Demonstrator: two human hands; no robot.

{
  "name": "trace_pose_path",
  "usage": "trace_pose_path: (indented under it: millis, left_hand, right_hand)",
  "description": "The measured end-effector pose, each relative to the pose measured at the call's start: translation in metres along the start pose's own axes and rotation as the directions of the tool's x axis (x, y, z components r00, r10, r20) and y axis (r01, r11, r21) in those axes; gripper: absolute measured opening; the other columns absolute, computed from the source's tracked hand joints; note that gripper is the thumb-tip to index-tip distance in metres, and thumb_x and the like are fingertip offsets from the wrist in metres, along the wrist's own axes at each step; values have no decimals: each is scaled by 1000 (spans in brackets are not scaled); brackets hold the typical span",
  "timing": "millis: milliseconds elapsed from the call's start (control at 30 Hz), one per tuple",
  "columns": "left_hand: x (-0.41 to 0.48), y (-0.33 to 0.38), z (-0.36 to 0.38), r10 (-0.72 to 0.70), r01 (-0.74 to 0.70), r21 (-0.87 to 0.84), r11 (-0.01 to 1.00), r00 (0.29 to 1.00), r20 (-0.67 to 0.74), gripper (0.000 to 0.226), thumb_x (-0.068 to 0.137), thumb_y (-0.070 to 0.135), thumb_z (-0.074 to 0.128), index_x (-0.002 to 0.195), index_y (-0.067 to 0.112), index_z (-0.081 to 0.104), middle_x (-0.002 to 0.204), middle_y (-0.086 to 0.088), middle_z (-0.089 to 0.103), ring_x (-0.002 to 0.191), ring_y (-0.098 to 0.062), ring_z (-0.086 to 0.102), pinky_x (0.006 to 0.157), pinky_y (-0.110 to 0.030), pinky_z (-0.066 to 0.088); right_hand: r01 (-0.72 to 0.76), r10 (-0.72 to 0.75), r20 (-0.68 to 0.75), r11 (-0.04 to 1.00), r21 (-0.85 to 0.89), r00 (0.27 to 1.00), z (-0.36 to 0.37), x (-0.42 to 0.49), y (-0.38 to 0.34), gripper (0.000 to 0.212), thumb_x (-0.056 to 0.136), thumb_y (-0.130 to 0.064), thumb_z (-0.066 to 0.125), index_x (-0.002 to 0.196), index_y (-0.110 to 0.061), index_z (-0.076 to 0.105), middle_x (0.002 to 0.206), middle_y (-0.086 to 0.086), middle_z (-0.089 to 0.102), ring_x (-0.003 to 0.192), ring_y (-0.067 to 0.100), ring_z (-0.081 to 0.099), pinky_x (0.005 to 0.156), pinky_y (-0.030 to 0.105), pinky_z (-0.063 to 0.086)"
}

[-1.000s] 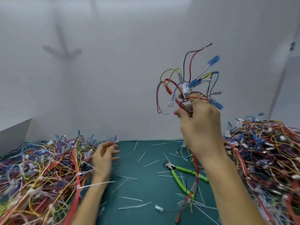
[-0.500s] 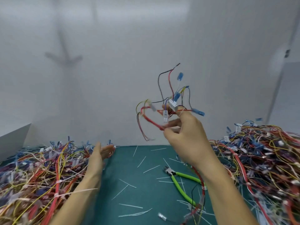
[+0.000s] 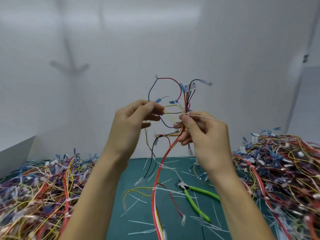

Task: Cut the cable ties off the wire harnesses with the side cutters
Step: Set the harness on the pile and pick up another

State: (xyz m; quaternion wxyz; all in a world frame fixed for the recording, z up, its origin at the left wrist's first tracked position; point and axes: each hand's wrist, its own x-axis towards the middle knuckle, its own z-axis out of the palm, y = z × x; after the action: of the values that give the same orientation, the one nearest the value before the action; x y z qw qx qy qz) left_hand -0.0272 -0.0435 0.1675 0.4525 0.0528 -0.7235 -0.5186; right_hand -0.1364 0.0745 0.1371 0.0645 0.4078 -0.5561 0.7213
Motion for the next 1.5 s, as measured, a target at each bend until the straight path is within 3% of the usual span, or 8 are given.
trace_pose_path:
  millis: [167,333,633,833,1033,1200,1400,1500]
  left_hand:
    - [-2,0,10,-99,91,69,993,988,122,13,92,14,63,96,17,75,95,0,76,90,-16,69,80,-32,53]
    - [-6,-14,12,-76,71,83,994,995,59,9,82,13,76,90,13,73,82,4,75,73,0,68,61,-10,48]
    - [-8,-21,-4,-245,236,212,948,969,19,24,87,47,62,97,28,72,90,13,76,86,-2,70,82,-28,50]
    - [-13,-9,0,-173,164,63,984,967,186,21,79,36,72,90,20,80,92,7,77,91,-2,70,76,-10,50]
    - [-14,-12,22,-89,88,-119,989,996,-2,5,80,0,75,79,6,74,77,-6,76,72,-11,73,65,-13,52]
    - [-14,-8,23,-12,5,-64,998,995,-104,9,82,4,75,78,12,75,75,0,76,71,-7,71,64,-13,52]
    - [-17,1,-2,-97,97,7,995,995,13,7,84,14,72,87,16,78,85,1,78,84,-13,74,75,-21,59]
    - [-15,3,-21,-109,110,47,993,994,-24,4,81,16,75,80,12,75,78,-1,76,72,-13,74,63,-20,59]
  right_hand:
    - [-42,43,-19,996,75,999,4,-1,4,12,97,-16,61,95,-15,73,73,9,71,57,11,64,57,21,54]
    - [-77,77,1,993,85,997,7,-3,8,16,98,-17,60,96,-16,76,59,-9,63,55,4,53,53,17,47]
    - [-155,158,-7,977,148,987,2,-2,3,20,97,-26,61,93,-22,80,58,-10,55,53,11,38,54,17,44]
    - [-178,175,31,963,202,984,4,-3,-1,17,94,-24,64,95,-18,80,58,-5,57,51,10,41,53,21,46]
    - [-138,145,-13,965,223,989,8,-4,-3,6,93,-16,66,95,-11,69,64,-4,66,52,6,56,53,17,50]
    - [-12,12,7,1000,-20,1000,7,-5,-5,9,90,-22,71,89,-30,74,82,-11,75,79,7,69,69,29,58]
    - [-33,39,-124,998,50,992,2,-4,-5,16,86,-15,74,81,-30,76,72,-4,75,66,12,70,56,19,54]
    - [-62,84,-193,991,116,978,-4,-1,-4,18,87,-14,74,79,-30,74,70,-3,75,63,11,70,54,19,54]
